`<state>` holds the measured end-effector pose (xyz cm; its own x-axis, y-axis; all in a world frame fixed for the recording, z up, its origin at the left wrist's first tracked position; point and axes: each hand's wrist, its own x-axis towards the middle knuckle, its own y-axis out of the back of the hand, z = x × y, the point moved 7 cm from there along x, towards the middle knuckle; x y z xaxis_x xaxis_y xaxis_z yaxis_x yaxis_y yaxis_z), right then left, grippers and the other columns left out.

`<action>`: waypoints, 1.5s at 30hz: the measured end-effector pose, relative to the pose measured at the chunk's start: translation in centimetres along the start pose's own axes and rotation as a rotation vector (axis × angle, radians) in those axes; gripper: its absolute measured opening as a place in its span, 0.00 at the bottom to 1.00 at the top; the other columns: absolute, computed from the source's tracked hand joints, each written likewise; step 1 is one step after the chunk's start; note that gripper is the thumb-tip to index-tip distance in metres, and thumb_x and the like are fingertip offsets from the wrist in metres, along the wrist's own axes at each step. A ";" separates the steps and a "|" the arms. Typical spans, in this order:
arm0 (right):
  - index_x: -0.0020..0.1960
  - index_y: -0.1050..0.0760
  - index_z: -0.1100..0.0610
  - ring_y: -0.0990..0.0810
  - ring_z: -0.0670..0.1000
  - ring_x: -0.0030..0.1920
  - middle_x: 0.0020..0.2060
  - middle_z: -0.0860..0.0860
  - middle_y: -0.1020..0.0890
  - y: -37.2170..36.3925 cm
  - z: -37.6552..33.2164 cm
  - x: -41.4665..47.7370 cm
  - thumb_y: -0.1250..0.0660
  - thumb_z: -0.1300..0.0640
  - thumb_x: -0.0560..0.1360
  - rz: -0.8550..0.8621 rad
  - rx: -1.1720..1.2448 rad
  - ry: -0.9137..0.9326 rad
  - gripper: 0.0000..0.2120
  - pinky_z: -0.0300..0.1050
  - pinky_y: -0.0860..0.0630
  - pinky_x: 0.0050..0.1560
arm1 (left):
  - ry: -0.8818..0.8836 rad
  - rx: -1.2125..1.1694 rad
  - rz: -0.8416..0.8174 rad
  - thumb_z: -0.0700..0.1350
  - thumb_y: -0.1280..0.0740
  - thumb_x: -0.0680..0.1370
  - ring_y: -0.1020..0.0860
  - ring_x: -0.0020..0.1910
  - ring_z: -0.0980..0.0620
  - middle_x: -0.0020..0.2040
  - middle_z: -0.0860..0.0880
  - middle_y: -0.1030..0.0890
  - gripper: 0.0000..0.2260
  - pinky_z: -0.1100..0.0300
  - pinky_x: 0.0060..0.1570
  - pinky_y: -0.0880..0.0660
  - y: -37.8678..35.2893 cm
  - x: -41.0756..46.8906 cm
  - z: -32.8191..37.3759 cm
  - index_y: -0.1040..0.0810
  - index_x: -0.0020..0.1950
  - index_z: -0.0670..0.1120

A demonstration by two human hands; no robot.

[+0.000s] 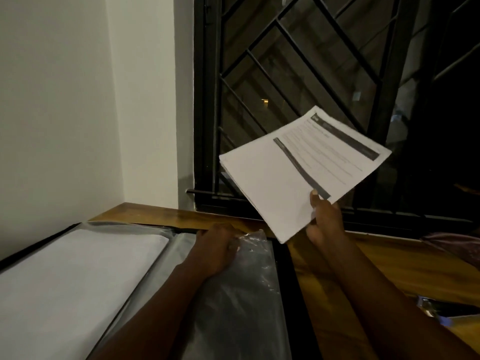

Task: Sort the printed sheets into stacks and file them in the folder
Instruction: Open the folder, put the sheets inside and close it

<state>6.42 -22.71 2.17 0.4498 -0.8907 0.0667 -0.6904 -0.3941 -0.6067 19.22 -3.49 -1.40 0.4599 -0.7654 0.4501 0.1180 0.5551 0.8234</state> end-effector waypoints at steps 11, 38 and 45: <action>0.59 0.27 0.56 0.22 0.52 0.52 0.55 0.53 0.21 -8.9 3.2 1.6 0.36 0.62 0.78 -0.025 -0.172 0.213 0.10 0.49 0.24 0.55 | 0.023 -0.158 0.024 0.44 0.32 0.73 0.20 0.48 0.54 0.48 0.52 0.17 0.07 0.60 0.47 0.24 1.0 0.1 -1.1 0.16 0.48 0.51; 0.63 0.27 0.65 0.23 0.62 0.60 0.61 0.61 0.23 -7.1 9.3 4.4 0.34 0.64 0.76 -0.504 -0.814 -0.211 0.16 0.57 0.28 0.63 | 0.249 -0.025 -0.178 0.52 0.26 0.72 0.23 0.40 0.58 0.37 0.57 0.21 0.11 0.63 0.42 0.29 3.2 3.1 -8.0 0.24 0.33 0.53; 0.62 0.24 0.61 0.21 0.57 0.57 0.60 0.55 0.20 -4.9 10.4 5.5 0.34 0.59 0.77 -0.440 -0.892 -0.168 0.15 0.50 0.24 0.59 | 0.121 -0.109 -0.302 0.54 0.29 0.74 0.24 0.47 0.52 0.44 0.49 0.19 0.11 0.58 0.49 0.29 -1.3 5.2 -2.1 0.24 0.36 0.51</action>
<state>18.18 -23.28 -2.68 0.7931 -0.6090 -0.0120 -0.5850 -0.7670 0.2637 23.31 -7.46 -0.84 0.4906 -0.8597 0.1420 0.3547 0.3459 0.8686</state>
